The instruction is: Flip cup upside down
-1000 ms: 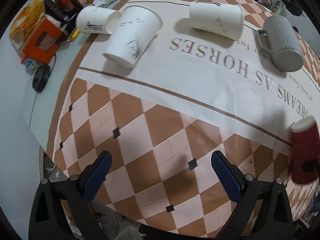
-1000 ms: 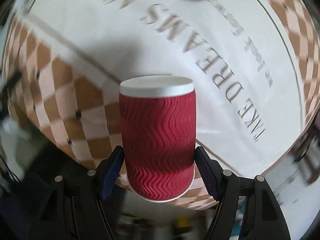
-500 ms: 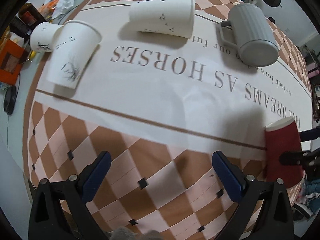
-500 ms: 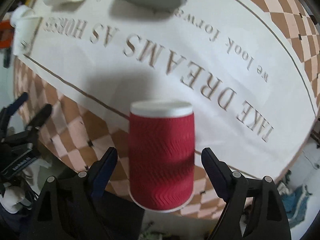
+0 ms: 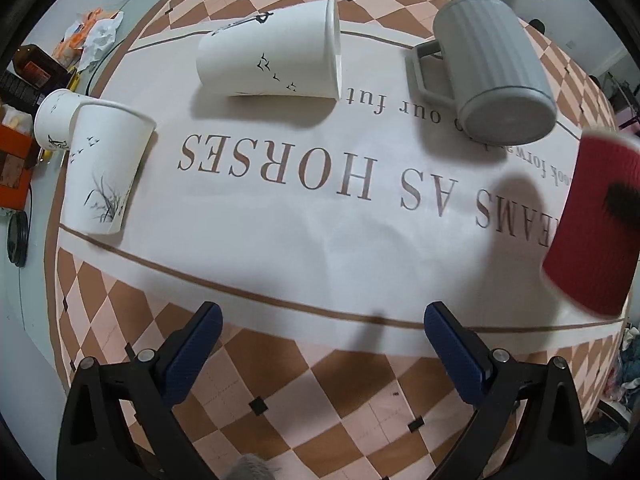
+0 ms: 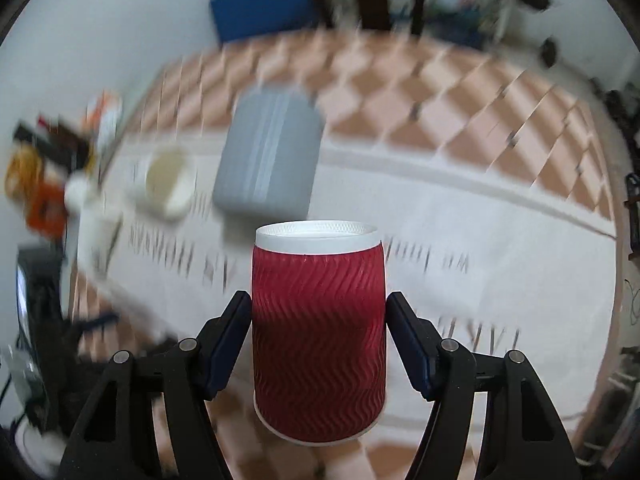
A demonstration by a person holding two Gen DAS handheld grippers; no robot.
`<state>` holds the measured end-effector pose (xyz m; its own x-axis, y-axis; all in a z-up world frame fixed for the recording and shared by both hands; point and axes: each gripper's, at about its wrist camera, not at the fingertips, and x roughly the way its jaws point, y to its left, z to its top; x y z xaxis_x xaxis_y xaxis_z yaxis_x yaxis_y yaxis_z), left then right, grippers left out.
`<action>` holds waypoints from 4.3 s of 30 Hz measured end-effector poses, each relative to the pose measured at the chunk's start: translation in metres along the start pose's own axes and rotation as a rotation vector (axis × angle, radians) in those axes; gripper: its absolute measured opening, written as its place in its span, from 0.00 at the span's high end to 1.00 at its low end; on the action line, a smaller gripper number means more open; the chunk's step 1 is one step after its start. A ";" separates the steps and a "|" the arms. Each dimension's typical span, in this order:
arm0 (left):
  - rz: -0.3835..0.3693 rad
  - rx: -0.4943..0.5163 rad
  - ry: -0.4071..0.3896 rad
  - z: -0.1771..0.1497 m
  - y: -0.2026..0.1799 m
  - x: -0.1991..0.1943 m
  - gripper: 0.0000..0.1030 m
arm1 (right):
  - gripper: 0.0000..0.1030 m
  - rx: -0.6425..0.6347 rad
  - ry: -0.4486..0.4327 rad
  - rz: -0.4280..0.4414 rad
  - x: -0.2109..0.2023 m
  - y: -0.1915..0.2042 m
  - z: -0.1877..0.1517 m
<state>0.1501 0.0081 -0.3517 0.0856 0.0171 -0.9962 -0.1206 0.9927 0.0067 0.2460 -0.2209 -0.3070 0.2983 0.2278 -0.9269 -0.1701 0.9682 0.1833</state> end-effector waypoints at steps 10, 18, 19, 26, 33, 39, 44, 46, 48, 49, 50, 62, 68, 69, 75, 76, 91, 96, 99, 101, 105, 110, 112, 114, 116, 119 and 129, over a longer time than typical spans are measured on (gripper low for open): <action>0.025 0.043 -0.032 -0.012 -0.006 0.003 0.00 | 0.31 -0.052 -0.295 -0.088 -0.012 0.017 -0.044; 0.032 0.116 -0.068 -0.045 -0.015 -0.006 0.00 | 0.31 -0.025 -0.282 -0.161 -0.009 0.039 -0.092; 0.031 0.122 -0.074 -0.048 -0.016 -0.008 0.00 | 0.30 -0.021 -0.271 -0.166 -0.009 0.039 -0.096; 0.029 0.157 -0.120 -0.068 -0.023 -0.033 0.00 | 0.12 0.017 -0.248 -0.221 -0.027 0.038 -0.116; 0.003 0.173 -0.218 -0.083 -0.030 -0.098 0.00 | 0.02 0.070 -0.243 -0.342 -0.092 0.046 -0.138; -0.024 0.216 -0.340 -0.100 -0.021 -0.171 0.00 | 0.02 0.161 -0.287 -0.384 -0.174 0.055 -0.161; -0.052 0.245 -0.428 -0.127 -0.019 -0.234 0.00 | 0.02 0.222 -0.342 -0.430 -0.251 0.073 -0.186; -0.062 0.252 -0.449 -0.137 -0.017 -0.252 0.00 | 0.02 0.232 -0.353 -0.448 -0.276 0.082 -0.194; -0.074 0.257 -0.475 -0.148 -0.015 -0.273 0.00 | 0.02 0.243 -0.354 -0.469 -0.299 0.090 -0.203; -0.081 0.260 -0.491 -0.154 -0.014 -0.283 0.00 | 0.02 0.250 -0.357 -0.466 -0.308 0.092 -0.207; -0.081 0.258 -0.503 -0.159 -0.013 -0.292 0.00 | 0.02 0.257 -0.359 -0.463 -0.316 0.094 -0.210; -0.090 0.191 -0.562 -0.190 -0.014 -0.351 0.00 | 0.02 0.231 -0.468 -0.479 -0.416 0.116 -0.236; -0.068 0.158 -0.548 -0.192 -0.018 -0.356 0.00 | 0.00 0.190 -0.442 -0.466 -0.423 0.115 -0.230; -0.065 0.153 -0.543 -0.193 -0.018 -0.356 0.00 | 0.00 0.186 -0.437 -0.464 -0.422 0.114 -0.229; -0.039 0.146 -0.493 -0.193 -0.020 -0.353 0.00 | 0.00 0.168 -0.400 -0.425 -0.415 0.109 -0.221; -0.036 0.146 -0.489 -0.193 -0.020 -0.353 0.00 | 0.00 0.164 -0.390 -0.415 -0.413 0.108 -0.218; -0.014 0.141 -0.487 -0.189 -0.027 -0.357 0.00 | 0.00 0.146 -0.366 -0.402 -0.409 0.104 -0.208; -0.011 0.138 -0.485 -0.189 -0.027 -0.358 0.00 | 0.00 0.131 -0.352 -0.394 -0.404 0.105 -0.198; -0.010 0.138 -0.486 -0.189 -0.026 -0.359 0.00 | 0.00 0.131 -0.351 -0.393 -0.404 0.104 -0.199; -0.008 0.138 -0.483 -0.188 -0.026 -0.359 0.00 | 0.00 0.132 -0.351 -0.395 -0.403 0.105 -0.198; -0.009 0.138 -0.485 -0.188 -0.026 -0.358 0.00 | 0.00 0.131 -0.352 -0.395 -0.404 0.104 -0.198; -0.013 0.140 -0.487 -0.187 -0.026 -0.358 0.00 | 0.00 0.135 -0.353 -0.392 -0.405 0.104 -0.198; -0.016 0.139 -0.489 -0.185 -0.026 -0.359 0.00 | 0.00 0.142 -0.357 -0.392 -0.406 0.103 -0.197; -0.020 0.139 -0.492 -0.184 -0.026 -0.361 0.00 | 0.00 0.149 -0.360 -0.394 -0.406 0.102 -0.198; -0.021 0.141 -0.494 -0.184 -0.026 -0.362 0.00 | 0.00 0.155 -0.361 -0.395 -0.406 0.102 -0.198; -0.024 0.141 -0.499 -0.184 -0.026 -0.365 0.00 | 0.00 0.160 -0.364 -0.399 -0.406 0.102 -0.198; -0.028 0.143 -0.503 -0.185 -0.026 -0.367 0.00 | 0.00 0.164 -0.368 -0.402 -0.411 0.100 -0.201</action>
<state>-0.0609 -0.0459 -0.0026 0.5556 0.0113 -0.8314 0.0212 0.9994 0.0278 -0.0820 -0.2383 0.0267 0.6223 -0.1692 -0.7642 0.1635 0.9829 -0.0845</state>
